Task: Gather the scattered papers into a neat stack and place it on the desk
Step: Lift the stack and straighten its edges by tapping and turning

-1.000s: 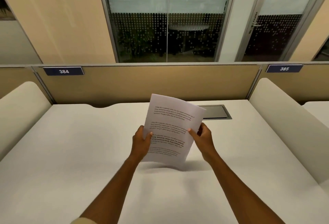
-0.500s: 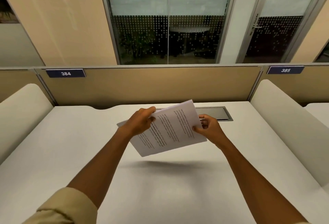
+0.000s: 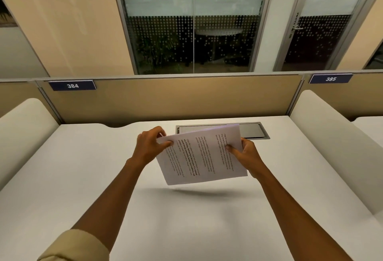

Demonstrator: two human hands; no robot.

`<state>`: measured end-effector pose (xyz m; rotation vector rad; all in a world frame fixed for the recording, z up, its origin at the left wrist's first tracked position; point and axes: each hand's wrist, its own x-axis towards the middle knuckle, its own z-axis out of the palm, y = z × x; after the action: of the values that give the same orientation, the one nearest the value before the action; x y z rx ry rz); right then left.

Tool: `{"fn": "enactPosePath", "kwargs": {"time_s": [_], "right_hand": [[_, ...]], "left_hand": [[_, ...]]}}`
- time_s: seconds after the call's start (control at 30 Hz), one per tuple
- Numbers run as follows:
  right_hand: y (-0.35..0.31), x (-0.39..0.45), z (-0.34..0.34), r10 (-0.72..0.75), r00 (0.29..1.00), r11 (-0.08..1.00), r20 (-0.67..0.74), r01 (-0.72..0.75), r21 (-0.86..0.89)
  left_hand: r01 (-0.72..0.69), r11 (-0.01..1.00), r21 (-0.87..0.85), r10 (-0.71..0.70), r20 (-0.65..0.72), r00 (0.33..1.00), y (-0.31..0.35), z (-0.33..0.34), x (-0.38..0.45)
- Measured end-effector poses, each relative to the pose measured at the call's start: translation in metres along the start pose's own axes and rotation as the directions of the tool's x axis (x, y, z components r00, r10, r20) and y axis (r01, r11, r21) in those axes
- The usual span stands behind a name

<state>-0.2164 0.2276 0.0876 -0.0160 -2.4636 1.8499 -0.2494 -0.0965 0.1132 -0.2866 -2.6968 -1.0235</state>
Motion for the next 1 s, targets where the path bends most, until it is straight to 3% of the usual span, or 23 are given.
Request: {"fn": "enactPosePath", "kwargs": {"time_s": [0.1, 0.17, 0.27, 0.37, 0.73, 1.0], "right_hand": [[0.008, -0.003, -0.005, 0.027, 1.0, 0.999, -0.015, -0.026, 0.033], [0.013, -0.005, -0.005, 0.043, 0.999, 0.998, -0.014, -0.042, 0.045], [0.021, -0.007, -0.002, 0.069, 0.998, 0.995, -0.014, -0.067, 0.067], [0.025, -0.01, 0.004, 0.077, 0.997, 0.993, -0.02, -0.075, 0.088], [0.041, -0.028, 0.027, 0.111, 0.987, 0.979, -0.114, -0.089, 0.182], [0.082, -0.047, 0.045, 0.204, 0.976, 0.962, -0.074, -0.186, 0.199]], "left_hand": [[0.19, 0.945, -0.267, -0.215, -0.065, 0.975, -0.021, 0.002, -0.012], [0.296, 0.801, -0.52, -0.35, -0.005, 0.937, -0.027, 0.009, -0.023], [0.329, 0.657, -0.678, -0.37, 0.09, 0.925, -0.03, 0.027, -0.041], [0.338, 0.645, -0.685, -0.378, 0.099, 0.921, -0.027, 0.043, -0.052], [0.241, 0.819, -0.521, -0.403, -0.221, 0.888, -0.022, 0.067, -0.07], [0.343, 0.831, -0.438, -0.443, -0.15, 0.884, -0.045, 0.091, -0.107]]}}
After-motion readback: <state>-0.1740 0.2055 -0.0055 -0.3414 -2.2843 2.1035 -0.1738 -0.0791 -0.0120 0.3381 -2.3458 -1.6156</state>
